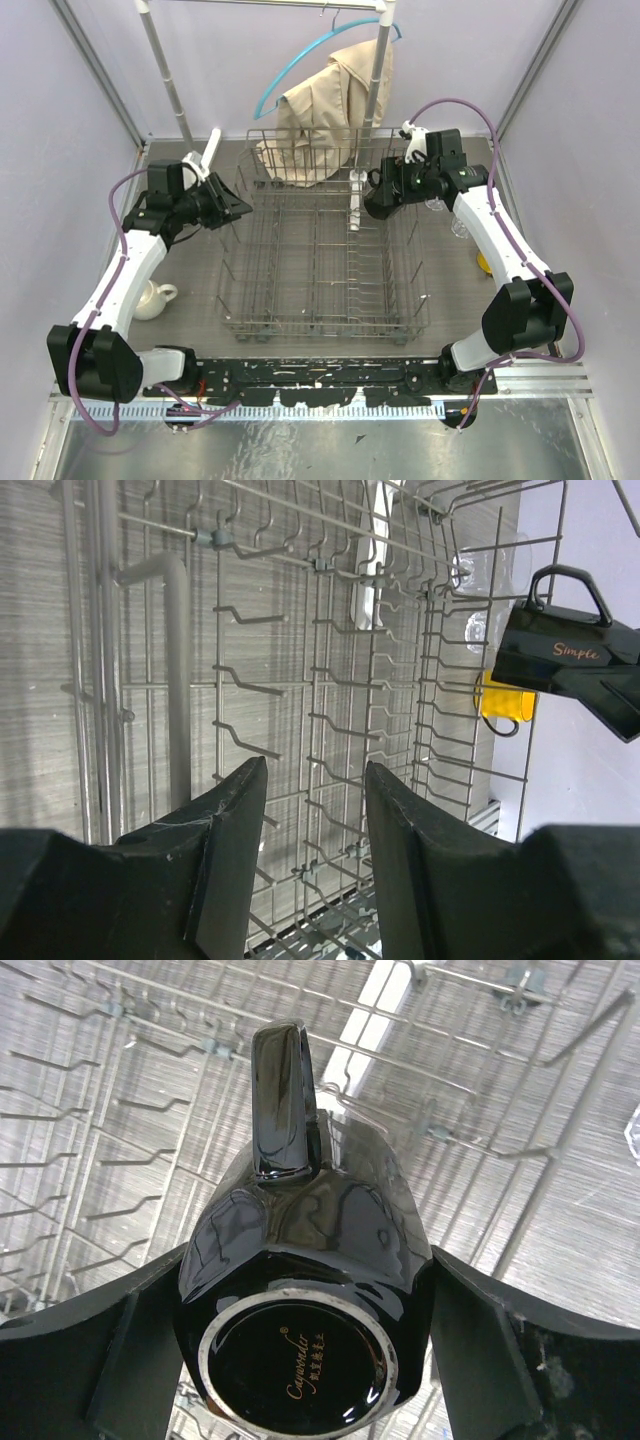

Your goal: Load the cups into the dish rack

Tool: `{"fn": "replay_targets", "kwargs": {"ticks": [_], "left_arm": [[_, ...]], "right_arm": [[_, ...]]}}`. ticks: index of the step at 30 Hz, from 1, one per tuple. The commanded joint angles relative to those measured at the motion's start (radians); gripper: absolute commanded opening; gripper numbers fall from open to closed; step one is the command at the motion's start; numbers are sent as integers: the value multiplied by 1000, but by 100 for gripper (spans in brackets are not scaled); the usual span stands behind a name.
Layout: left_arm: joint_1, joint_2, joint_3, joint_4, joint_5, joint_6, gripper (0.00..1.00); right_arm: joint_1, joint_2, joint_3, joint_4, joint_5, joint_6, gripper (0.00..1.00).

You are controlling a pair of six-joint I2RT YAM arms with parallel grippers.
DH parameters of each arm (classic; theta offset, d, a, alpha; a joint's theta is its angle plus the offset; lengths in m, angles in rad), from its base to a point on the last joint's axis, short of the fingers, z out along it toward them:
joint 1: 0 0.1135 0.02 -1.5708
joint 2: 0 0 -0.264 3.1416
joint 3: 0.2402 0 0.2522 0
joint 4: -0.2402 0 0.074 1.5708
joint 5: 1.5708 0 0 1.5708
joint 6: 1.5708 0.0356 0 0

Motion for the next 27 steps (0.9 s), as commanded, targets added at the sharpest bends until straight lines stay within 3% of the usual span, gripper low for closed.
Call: {"fn": "replay_targets", "kwargs": {"ticks": [1, 27], "left_arm": [[22, 37, -30, 51, 19, 32, 51], [49, 70, -62, 97, 57, 36, 51]], "right_arm": [[-2, -57, 61, 27, 74, -66, 6], [67, -29, -7, 24, 178, -142, 5]]}}
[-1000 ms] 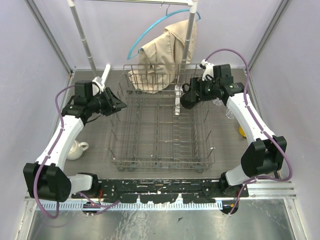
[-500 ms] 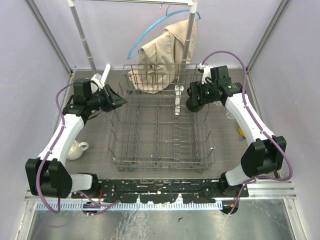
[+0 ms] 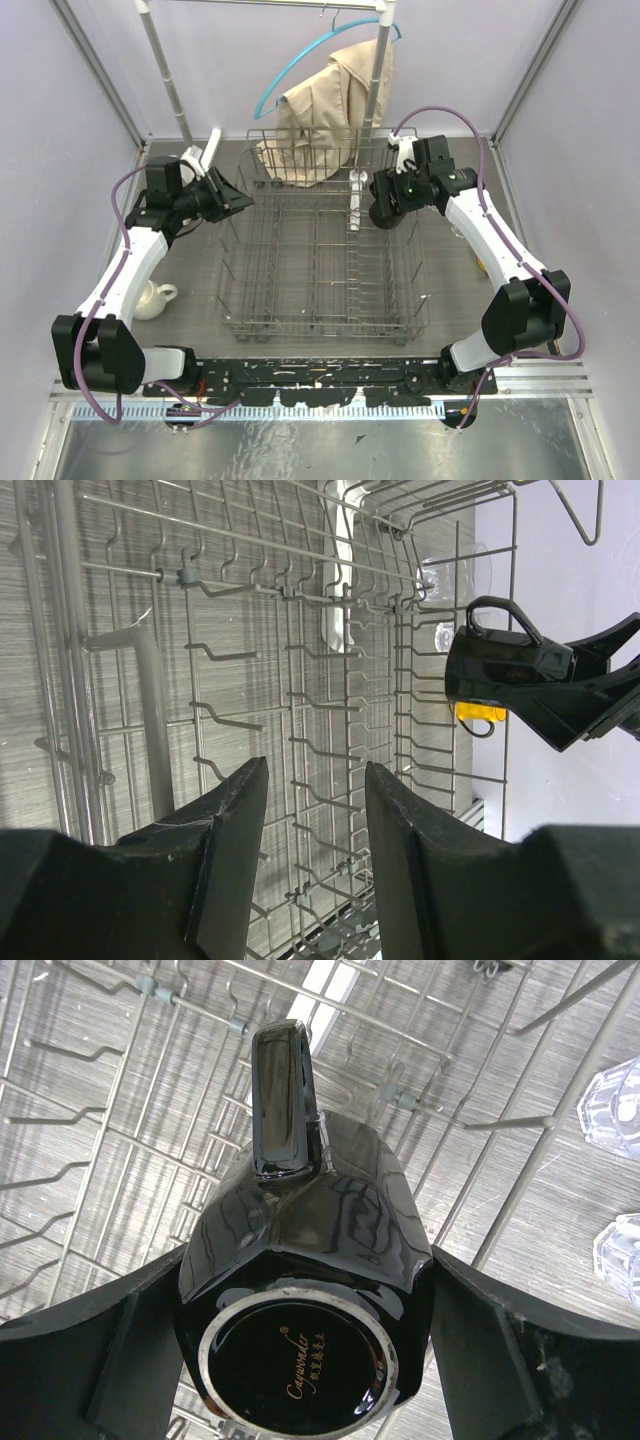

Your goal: Load the cups into the dish rack

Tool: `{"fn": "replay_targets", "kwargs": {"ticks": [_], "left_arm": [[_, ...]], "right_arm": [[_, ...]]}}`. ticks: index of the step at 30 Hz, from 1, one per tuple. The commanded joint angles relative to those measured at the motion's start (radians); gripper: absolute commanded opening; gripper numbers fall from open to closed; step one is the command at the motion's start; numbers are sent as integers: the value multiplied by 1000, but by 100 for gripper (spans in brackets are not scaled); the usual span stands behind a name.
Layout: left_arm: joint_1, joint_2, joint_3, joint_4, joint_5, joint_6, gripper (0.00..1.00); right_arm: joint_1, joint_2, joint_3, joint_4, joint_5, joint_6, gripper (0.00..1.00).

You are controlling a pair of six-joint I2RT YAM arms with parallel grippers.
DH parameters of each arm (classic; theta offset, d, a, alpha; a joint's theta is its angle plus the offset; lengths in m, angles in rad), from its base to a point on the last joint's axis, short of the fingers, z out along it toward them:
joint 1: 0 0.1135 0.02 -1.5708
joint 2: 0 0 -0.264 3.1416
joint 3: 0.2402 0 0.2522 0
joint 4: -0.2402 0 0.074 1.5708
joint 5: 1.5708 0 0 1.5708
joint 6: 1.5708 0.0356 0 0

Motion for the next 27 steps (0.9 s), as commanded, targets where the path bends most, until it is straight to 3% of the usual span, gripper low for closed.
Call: {"fn": "replay_targets", "kwargs": {"ticks": [1, 27], "left_arm": [[16, 26, -39, -50, -30, 40, 51], [32, -15, -85, -43, -35, 52, 52]], "right_arm": [[9, -27, 6, 85, 19, -33, 5], [73, 97, -65, 172, 85, -47, 4]]}}
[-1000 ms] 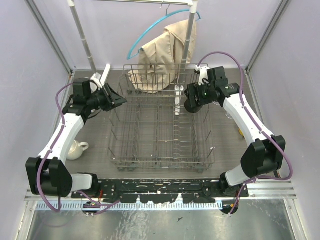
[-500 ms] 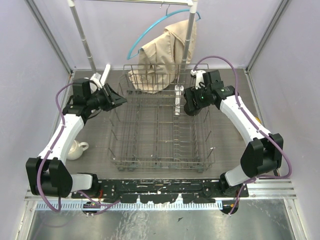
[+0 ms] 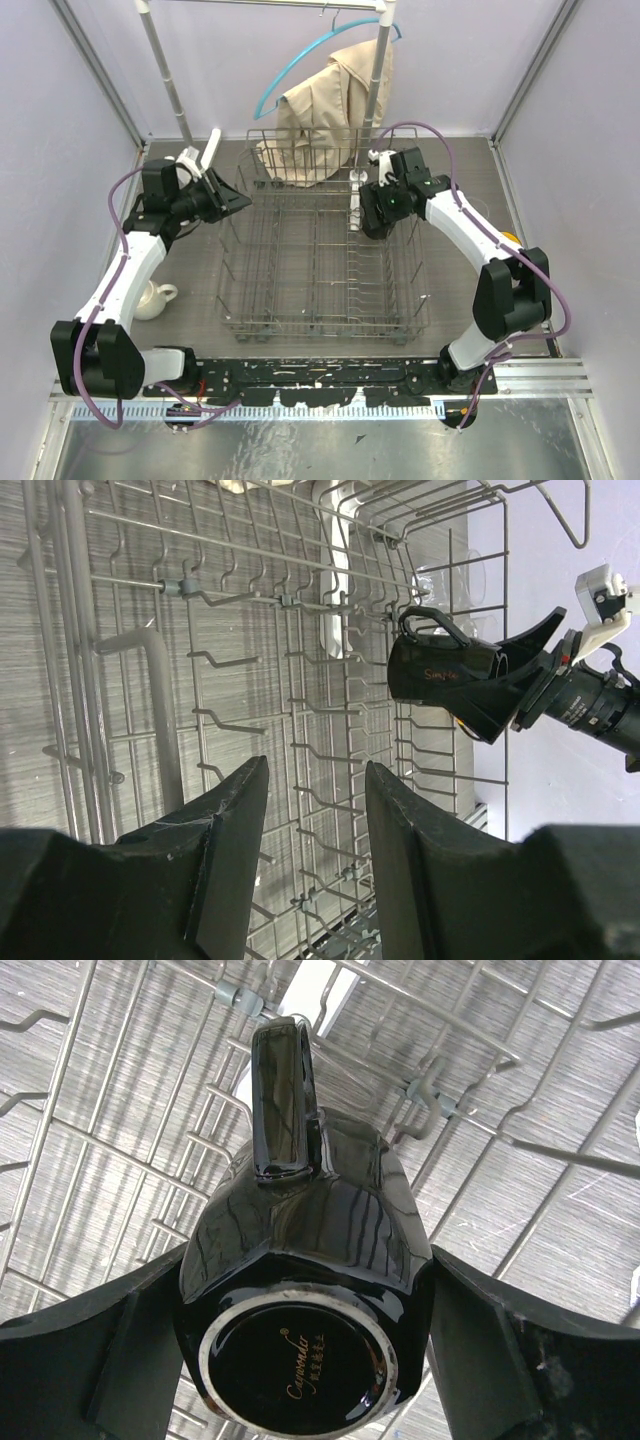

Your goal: Load the cups into the dish rack

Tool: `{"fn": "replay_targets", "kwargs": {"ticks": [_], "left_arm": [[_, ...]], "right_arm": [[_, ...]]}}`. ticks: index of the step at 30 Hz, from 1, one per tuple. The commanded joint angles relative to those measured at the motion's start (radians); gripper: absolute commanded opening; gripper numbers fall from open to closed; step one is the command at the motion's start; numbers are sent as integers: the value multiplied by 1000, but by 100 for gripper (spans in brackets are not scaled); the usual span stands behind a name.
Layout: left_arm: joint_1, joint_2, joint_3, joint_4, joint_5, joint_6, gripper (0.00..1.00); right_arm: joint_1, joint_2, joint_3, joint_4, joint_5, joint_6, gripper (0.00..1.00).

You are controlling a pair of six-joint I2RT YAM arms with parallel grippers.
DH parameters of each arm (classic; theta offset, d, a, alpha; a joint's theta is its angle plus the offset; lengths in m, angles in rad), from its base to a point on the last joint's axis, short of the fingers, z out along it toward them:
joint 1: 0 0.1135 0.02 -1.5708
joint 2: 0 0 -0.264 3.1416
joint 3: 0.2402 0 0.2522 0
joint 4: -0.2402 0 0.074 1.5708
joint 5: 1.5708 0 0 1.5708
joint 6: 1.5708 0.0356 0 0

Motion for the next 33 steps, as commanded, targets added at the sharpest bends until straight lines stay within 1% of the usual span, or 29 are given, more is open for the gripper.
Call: {"fn": "replay_targets", "kwargs": {"ticks": [1, 11, 13, 14, 15, 16, 17, 18, 21, 26, 29, 31, 33], "left_arm": [[17, 12, -53, -82, -44, 45, 52], [28, 9, -57, -93, -50, 58, 53], [33, 9, -58, -98, -49, 59, 54], [35, 9, -57, -100, -48, 59, 55], [36, 9, -57, -101, -48, 59, 55], [38, 9, -57, -103, -46, 59, 55], [41, 9, -56, -105, -44, 59, 55], [42, 9, -56, -106, -42, 58, 55], [47, 9, -57, -111, -43, 58, 56], [49, 9, -48, -126, -41, 59, 58], [49, 8, -39, -146, -50, 68, 58], [50, 9, -30, -163, -61, 77, 58], [49, -22, -27, -170, -63, 80, 58]], "right_arm": [[9, 11, 25, 67, 20, -25, 4], [24, 57, 13, 86, 50, -39, 4], [24, 62, 14, 86, 56, -41, 5], [23, 63, 14, 86, 58, -42, 8], [24, 63, 14, 86, 61, -42, 16], [24, 61, 13, 86, 60, -40, 26], [24, 58, 14, 85, 56, -38, 38], [24, 55, 14, 86, 52, -35, 48], [24, 38, 14, 91, 49, -25, 60], [24, -7, 32, 79, 47, -5, 72], [24, -39, 41, 67, 55, -4, 84], [23, -49, 47, 58, 66, -14, 89], [24, -52, 54, 47, 72, -17, 99]]}}
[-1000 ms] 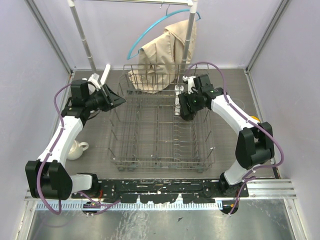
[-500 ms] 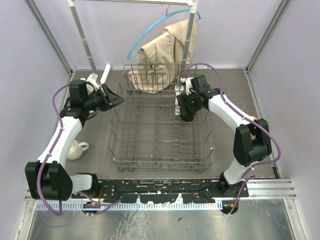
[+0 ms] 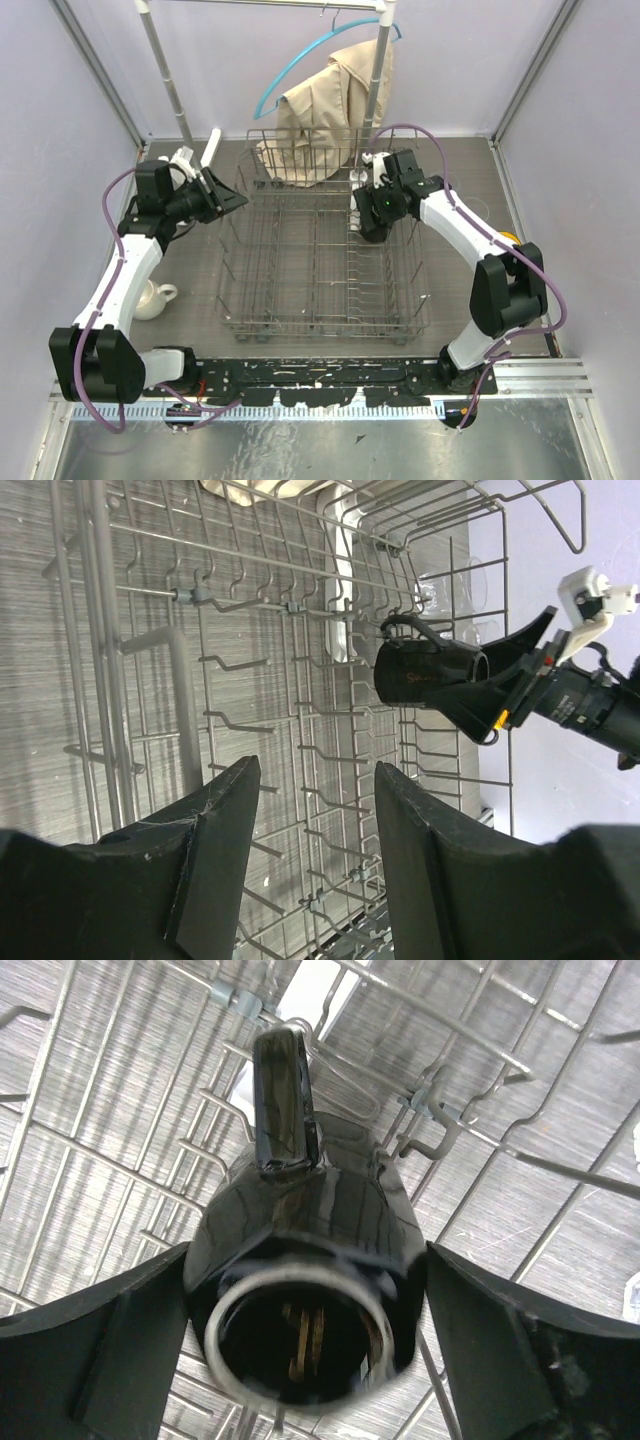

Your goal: Load the cups into the dish rack

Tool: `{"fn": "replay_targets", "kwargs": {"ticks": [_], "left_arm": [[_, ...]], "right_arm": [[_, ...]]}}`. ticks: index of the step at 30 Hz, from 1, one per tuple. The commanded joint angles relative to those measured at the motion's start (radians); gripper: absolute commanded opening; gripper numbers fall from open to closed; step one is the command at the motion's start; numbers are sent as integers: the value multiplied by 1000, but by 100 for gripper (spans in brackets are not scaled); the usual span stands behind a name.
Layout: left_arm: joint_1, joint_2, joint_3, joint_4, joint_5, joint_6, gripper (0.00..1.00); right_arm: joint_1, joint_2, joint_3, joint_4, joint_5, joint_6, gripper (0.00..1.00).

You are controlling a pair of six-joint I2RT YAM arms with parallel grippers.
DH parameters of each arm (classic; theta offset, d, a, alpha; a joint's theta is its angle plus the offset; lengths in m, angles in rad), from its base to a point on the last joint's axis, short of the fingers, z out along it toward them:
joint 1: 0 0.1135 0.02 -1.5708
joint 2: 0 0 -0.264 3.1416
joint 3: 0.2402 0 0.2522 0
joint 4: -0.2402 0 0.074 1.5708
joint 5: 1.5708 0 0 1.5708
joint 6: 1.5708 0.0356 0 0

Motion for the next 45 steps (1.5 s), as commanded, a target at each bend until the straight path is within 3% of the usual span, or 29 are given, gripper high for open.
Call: {"fn": "replay_targets", "kwargs": {"ticks": [1, 10, 22, 27, 32, 35, 40, 45], "left_arm": [[18, -6, -22, -170, -80, 59, 58], [18, -25, 0, -224, -112, 67, 59], [89, -82, 47, -454, -369, 111, 57], [89, -35, 141, -507, -475, 183, 55], [94, 109, 398, -802, -677, 373, 55], [108, 123, 477, -904, -736, 418, 55], [196, 86, 468, -985, -751, 421, 57], [204, 104, 442, -1066, -826, 474, 57]], "right_arm": [[-2, -98, 55, 21, 36, 1, 100], [-2, -95, 108, -15, 36, 22, 100], [41, -204, 271, -71, 28, 153, 100], [89, -225, 234, -44, -37, 169, 100], [106, -275, 142, 52, -126, 214, 100], [108, -305, 98, 90, -172, 232, 100], [107, -339, 41, 116, -208, 234, 100], [107, -362, 12, 118, -226, 218, 100]]}}
